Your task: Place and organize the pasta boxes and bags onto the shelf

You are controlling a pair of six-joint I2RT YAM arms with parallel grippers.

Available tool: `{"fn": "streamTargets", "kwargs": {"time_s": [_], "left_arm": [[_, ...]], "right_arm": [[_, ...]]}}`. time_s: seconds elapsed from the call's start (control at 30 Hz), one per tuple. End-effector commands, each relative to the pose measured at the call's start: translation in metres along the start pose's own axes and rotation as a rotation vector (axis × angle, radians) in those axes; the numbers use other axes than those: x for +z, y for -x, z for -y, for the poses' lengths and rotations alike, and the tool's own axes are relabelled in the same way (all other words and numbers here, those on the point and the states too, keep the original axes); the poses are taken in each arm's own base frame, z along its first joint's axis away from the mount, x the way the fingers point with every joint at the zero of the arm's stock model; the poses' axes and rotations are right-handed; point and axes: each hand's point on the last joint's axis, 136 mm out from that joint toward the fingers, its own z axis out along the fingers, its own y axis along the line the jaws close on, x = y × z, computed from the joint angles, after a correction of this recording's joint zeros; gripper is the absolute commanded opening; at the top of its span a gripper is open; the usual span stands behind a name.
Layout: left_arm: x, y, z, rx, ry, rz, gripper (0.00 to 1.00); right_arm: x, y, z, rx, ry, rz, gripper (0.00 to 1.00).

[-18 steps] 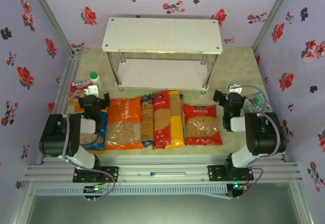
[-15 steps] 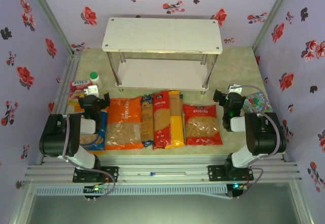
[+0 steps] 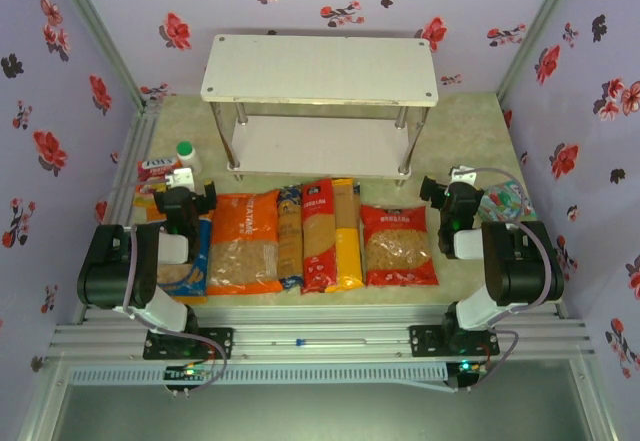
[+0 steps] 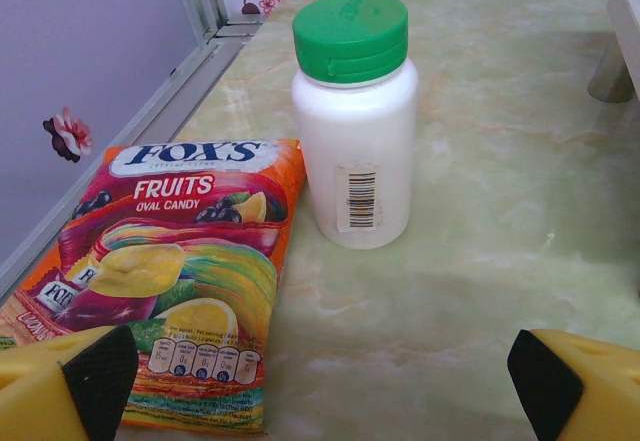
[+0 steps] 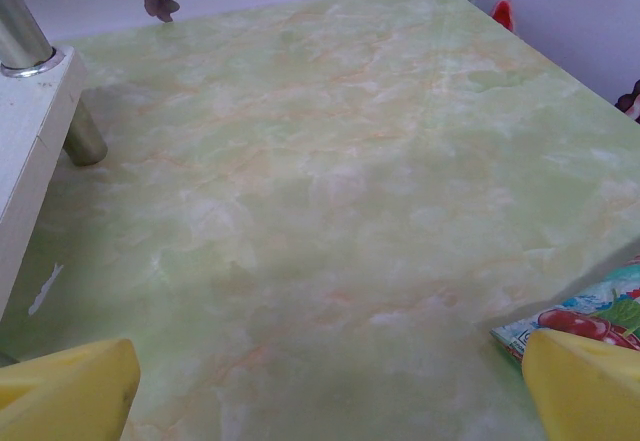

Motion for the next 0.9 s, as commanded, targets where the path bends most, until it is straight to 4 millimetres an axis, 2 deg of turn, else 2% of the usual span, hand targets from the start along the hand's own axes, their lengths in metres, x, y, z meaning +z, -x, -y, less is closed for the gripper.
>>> {"fn": "streamTargets", "kwargs": {"time_s": [0.0, 0.07, 0.2, 0.33, 0.4, 0.47, 0.57, 0.67, 0.77, 0.87], "left_arm": [[0.002, 0.013, 0.009, 0.008, -0.051, 0.028, 0.99], [0.002, 0.013, 0.011, 0.009, -0.068, 0.026, 0.93], [0.001, 0.016, 0.010, 0.005, -0.068, 0.021, 0.87], [-0.010, 0.035, 0.001, -0.009, -0.038, 0.026, 0.73], [-0.019, 0.045, -0.003, -0.015, -0.025, 0.047, 0.70], [-0.035, 0.065, -0.004, -0.016, -0.020, 0.106, 0.69], [-0.061, 0.100, -0.001, -0.067, -0.034, 0.166, 0.66], [-0.083, 0.121, 0.010, -0.151, -0.084, 0.160, 0.64], [-0.102, 0.121, 0.035, -0.157, -0.151, 0.114, 0.62], [-0.111, 0.105, 0.059, -0.126, -0.187, 0.047, 0.63]], "right_arm": [[0.002, 0.005, 0.001, -0.001, 0.001, 0.011, 0.99], [0.002, 0.005, 0.001, 0.000, 0.002, 0.013, 0.99], [0.001, 0.014, -0.001, -0.002, 0.001, -0.002, 0.95], [-0.013, 0.027, 0.003, 0.002, -0.013, 0.025, 0.89], [-0.020, 0.037, 0.001, -0.007, -0.003, 0.040, 0.86], [-0.030, 0.054, -0.006, -0.025, -0.005, 0.062, 0.85], [-0.048, 0.084, -0.022, -0.035, 0.010, 0.072, 0.83], [-0.065, 0.106, -0.043, -0.023, 0.051, 0.009, 0.83], [-0.083, 0.104, -0.077, -0.004, 0.139, -0.118, 0.83], [-0.105, 0.082, -0.123, -0.047, 0.229, -0.247, 0.82]]}}
